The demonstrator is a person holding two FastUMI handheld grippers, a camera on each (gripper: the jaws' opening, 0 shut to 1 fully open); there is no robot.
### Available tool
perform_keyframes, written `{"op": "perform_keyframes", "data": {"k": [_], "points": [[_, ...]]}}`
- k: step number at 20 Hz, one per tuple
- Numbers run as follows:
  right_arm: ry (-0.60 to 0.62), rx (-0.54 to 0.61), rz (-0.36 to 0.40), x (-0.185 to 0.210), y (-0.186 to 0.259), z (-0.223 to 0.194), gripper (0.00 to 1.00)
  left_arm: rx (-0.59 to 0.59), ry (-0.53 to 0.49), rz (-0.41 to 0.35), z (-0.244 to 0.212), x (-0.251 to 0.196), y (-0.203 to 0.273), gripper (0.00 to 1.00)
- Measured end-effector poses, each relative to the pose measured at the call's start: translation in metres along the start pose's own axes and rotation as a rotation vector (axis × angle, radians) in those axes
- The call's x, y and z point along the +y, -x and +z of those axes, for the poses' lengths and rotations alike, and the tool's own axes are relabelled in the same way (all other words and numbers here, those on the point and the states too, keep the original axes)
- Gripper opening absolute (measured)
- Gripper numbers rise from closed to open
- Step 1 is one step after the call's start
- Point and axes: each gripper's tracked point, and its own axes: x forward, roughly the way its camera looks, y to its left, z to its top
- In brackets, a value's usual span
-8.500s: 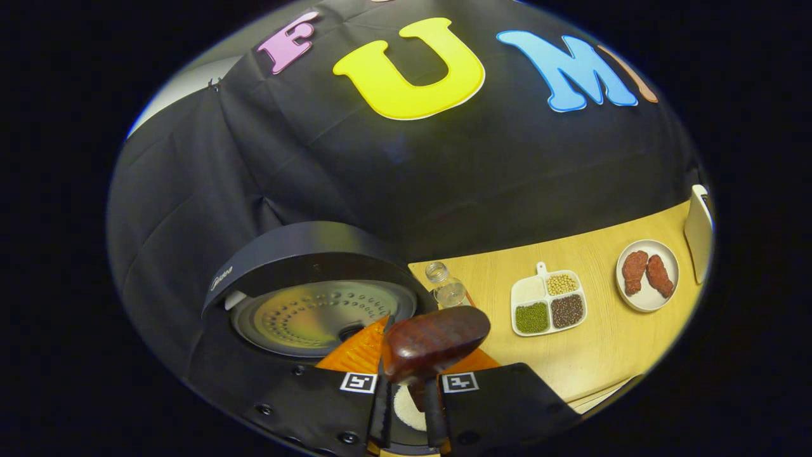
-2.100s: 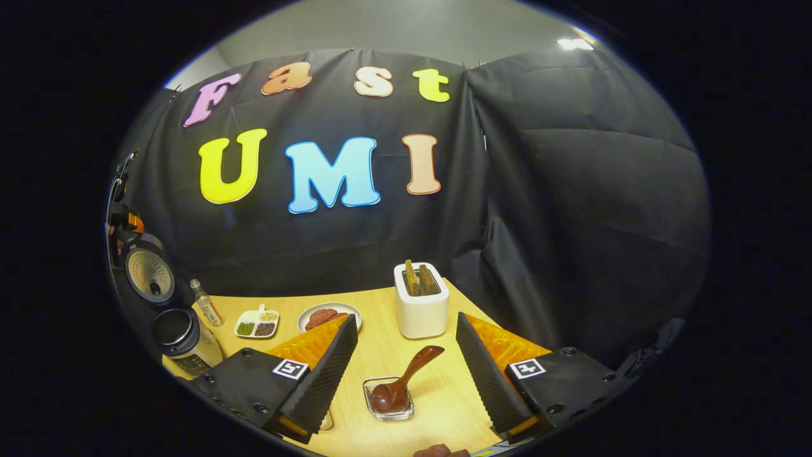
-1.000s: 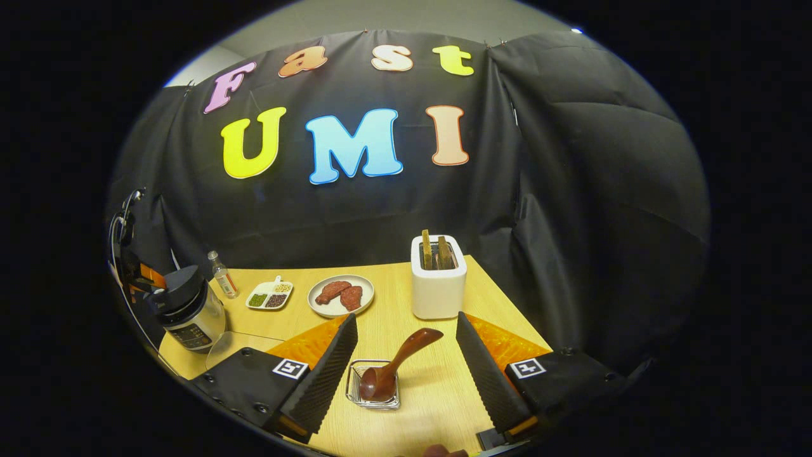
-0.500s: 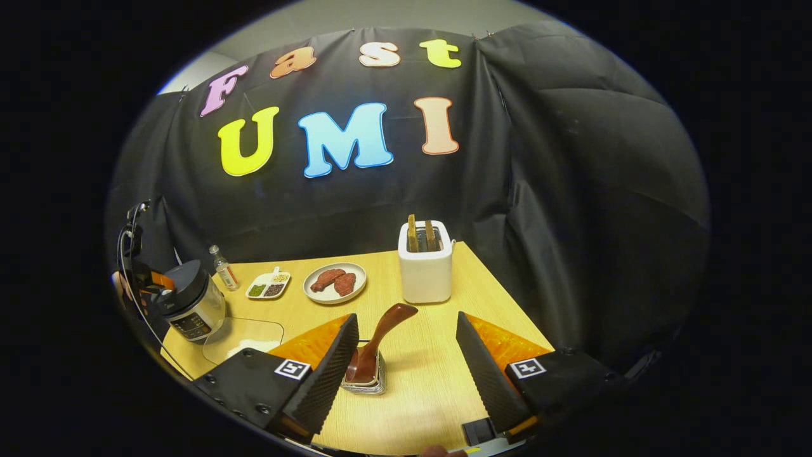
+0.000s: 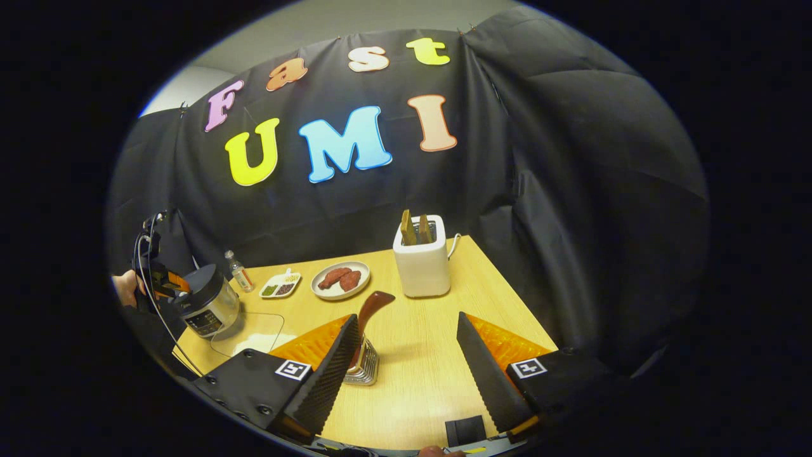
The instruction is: Close the left gripper, press the button to open the rice cooker; take a wooden spoon from the chopstick holder with the right hand, scoop a spoonful of rice and pour it into the rice cooker, then put the wooden spoon back into the chopstick holder.
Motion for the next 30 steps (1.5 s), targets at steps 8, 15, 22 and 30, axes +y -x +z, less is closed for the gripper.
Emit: {"op": "perform_keyframes", "data": {"k": [8,15,22,30], "points": [[-0.085,-0.084,-0.066,-0.004,0.004,0.041,0.98,-0.284,-0.244,0.018,0.075,0.008,0.109,0.95],[0.020,-0.331,-0.091,0.045,0.052,0.151,0.98,-0.681,-0.222,-0.107,0.141,-0.003,0.263,0.94],[0.101,-0.389,-0.049,0.109,0.109,0.152,0.98,-0.790,-0.190,-0.199,0.093,0.028,0.326,0.92],[0.048,-0.398,-0.095,0.111,0.130,0.138,0.98,-0.732,-0.075,-0.195,0.053,0.088,0.322,0.93]]}}
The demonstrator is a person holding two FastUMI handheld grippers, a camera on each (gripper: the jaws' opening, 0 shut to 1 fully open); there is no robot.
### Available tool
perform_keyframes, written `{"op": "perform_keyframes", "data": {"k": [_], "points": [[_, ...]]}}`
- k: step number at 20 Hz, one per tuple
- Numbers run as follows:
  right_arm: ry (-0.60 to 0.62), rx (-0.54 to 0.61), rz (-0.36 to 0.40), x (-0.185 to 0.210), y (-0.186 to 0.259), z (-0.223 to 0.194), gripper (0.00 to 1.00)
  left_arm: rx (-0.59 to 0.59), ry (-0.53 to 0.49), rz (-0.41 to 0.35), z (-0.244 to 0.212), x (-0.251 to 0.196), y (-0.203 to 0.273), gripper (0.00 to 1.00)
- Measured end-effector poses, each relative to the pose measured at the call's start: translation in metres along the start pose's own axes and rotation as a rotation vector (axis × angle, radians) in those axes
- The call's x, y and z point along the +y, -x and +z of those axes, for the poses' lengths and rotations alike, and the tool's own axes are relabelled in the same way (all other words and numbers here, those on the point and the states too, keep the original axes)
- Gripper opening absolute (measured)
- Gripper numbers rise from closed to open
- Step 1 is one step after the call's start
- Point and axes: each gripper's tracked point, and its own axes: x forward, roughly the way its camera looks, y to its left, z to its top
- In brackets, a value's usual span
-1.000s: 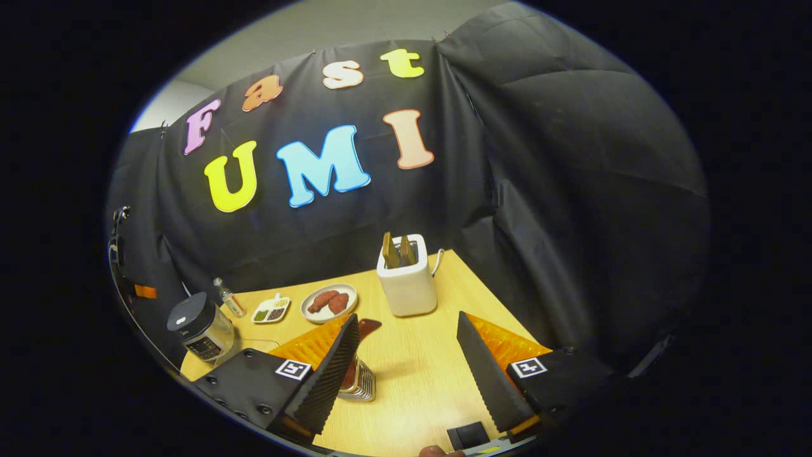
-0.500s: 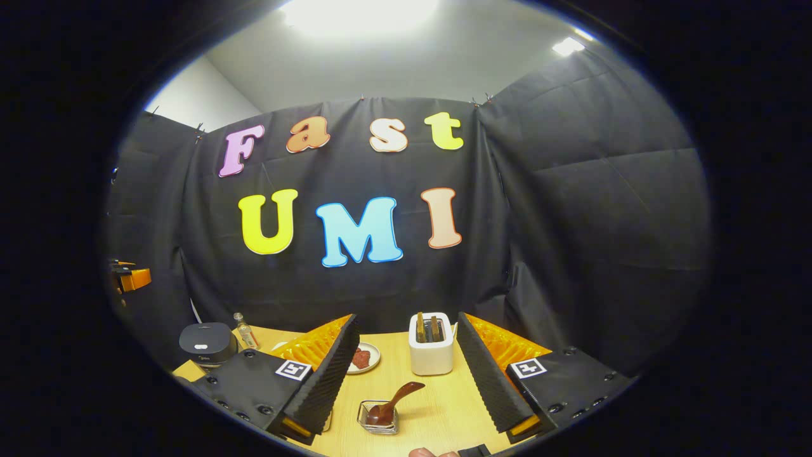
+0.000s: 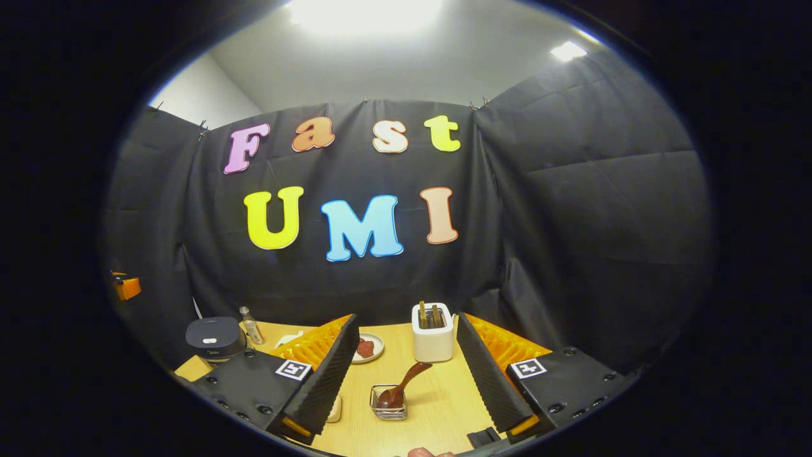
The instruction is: Close the left gripper, press the button to open the rice cooker; take a wooden spoon from the chopstick holder with the right hand, scoop a spoonful of rice and pour it into the rice cooker, then put the wooden spoon back into the chopstick holder.
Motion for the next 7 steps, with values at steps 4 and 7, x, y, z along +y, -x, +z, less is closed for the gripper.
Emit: {"op": "perform_keyframes", "data": {"k": [4,7], "points": [[-0.049,-0.023,-0.043,-0.006,-0.004,0.005,0.98,-0.002,0.092,0.056,0.001,0.033,-0.004,0.92],[0.018,-0.040,-0.072,-0.013,0.001,0.007,0.98,-0.014,0.121,0.045,0.003,0.027,-0.007,0.93]]}}
